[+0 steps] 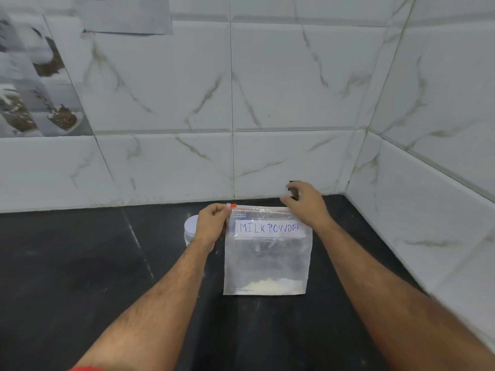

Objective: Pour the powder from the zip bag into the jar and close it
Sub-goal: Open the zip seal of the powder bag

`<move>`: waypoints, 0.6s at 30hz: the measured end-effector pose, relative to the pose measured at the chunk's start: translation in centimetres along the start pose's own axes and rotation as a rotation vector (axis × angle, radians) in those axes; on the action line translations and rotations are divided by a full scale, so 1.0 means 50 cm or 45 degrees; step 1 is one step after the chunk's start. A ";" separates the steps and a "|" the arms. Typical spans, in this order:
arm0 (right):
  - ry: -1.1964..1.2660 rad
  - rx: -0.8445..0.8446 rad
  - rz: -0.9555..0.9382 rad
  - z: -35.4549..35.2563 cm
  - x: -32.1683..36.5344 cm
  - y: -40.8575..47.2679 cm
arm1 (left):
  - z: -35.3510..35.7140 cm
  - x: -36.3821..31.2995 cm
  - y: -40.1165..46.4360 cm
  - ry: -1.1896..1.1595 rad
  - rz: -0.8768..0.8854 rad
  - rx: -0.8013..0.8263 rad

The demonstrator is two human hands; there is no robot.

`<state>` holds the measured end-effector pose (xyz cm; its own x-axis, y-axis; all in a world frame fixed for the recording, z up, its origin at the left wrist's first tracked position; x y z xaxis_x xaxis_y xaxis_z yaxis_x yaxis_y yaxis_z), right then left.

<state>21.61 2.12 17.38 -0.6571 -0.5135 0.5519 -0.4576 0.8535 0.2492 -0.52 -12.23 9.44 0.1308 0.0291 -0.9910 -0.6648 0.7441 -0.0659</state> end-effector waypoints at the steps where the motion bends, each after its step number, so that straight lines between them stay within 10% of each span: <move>1: -0.032 0.037 -0.078 0.012 0.034 0.006 | 0.000 -0.004 -0.001 0.001 0.009 -0.004; 9: -0.113 0.494 -0.322 0.159 0.192 0.020 | -0.007 -0.020 -0.020 -0.075 0.007 -0.008; 18: 0.018 0.503 -0.282 0.187 0.205 0.043 | -0.015 -0.030 -0.018 -0.041 0.011 0.025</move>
<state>8.32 -2.13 16.14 -0.5104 -0.6763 0.5312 -0.7815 0.6225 0.0416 -0.66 -13.42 10.90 0.1489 0.0570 -0.9872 -0.6514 0.7568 -0.0546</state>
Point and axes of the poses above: each hand's wrist, its own y-axis towards the middle knuckle, its own z-axis out of the palm, x = y × z, the point moved 8 cm from there along y, towards the middle knuckle, and after that the axes turned 8 degrees about -y, right-handed, at the moved point
